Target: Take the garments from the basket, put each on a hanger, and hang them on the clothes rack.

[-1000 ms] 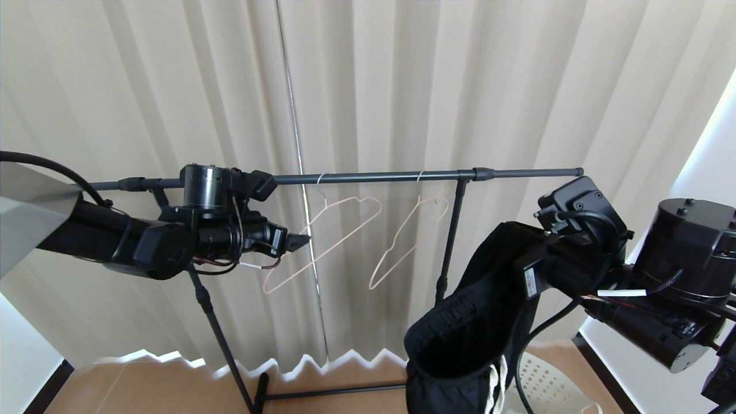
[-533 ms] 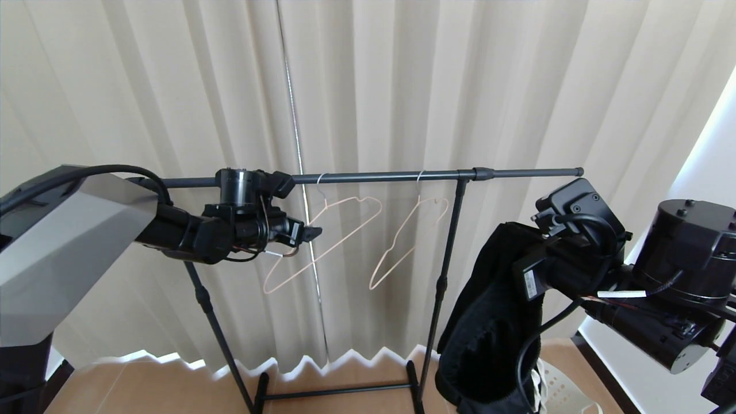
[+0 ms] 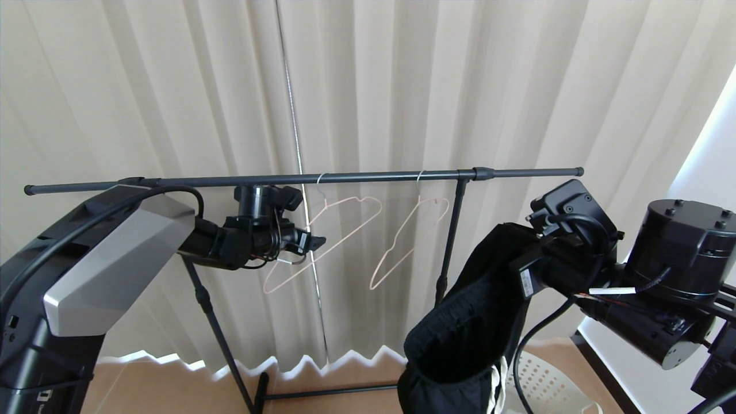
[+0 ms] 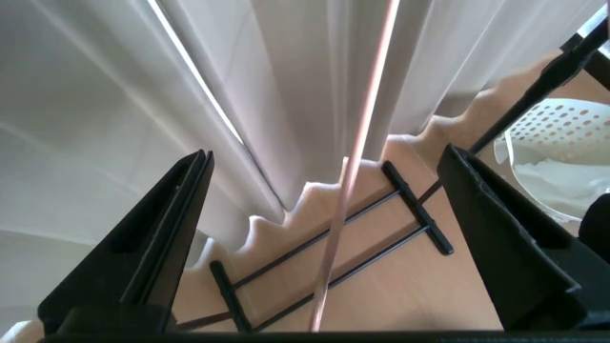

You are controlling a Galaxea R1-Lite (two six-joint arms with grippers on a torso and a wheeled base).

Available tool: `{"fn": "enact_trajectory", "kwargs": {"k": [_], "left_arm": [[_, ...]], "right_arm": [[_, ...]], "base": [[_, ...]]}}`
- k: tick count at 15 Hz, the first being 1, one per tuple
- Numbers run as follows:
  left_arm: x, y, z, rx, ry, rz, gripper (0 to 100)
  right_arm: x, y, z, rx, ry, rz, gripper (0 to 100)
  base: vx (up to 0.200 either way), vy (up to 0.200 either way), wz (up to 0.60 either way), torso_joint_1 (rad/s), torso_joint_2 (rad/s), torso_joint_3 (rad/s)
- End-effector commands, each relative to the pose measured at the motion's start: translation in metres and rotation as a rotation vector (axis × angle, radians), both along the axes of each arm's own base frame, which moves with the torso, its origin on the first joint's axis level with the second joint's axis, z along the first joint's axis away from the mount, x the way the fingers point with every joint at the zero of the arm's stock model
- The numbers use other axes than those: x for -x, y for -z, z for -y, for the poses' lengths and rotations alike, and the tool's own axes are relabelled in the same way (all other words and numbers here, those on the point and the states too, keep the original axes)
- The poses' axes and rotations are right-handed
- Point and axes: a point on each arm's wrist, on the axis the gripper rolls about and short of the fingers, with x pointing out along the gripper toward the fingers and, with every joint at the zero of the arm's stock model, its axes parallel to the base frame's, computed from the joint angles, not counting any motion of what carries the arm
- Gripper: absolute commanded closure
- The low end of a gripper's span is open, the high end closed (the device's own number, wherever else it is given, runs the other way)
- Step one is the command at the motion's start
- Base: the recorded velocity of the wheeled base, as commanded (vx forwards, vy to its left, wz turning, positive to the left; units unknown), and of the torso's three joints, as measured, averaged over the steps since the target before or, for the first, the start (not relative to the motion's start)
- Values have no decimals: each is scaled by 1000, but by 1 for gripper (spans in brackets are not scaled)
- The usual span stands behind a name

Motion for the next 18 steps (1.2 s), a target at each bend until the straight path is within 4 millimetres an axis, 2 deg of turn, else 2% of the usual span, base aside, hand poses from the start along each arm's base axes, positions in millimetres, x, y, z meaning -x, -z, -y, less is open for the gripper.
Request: {"fn": "enact_trajectory", "kwargs": {"k": [1,9,10,15,18], "left_arm": [[-1,10,1,-7,-5,-20,0],[-2,21,-2,-21,-26,-44,0],[-1,22,-2,-22,-26,-45,100],[0,19,-3,-22,-41,-40,100],[7,9,-2,-16,-38,-15,100]], "right_arm": [[0,1,0,5,0,-1,100],[1,-1,1,16,1,10,100],[1,-1,1,18,1,9,100],[2,-2,2,16,2,13,100],[2,-2,2,15,2,17,100]], "base": [[0,0,0,0,0,0],[0,0,0,0,0,0],[0,0,0,0,0,0],[0,0,0,0,0,0],[0,0,0,0,0,0]]}}
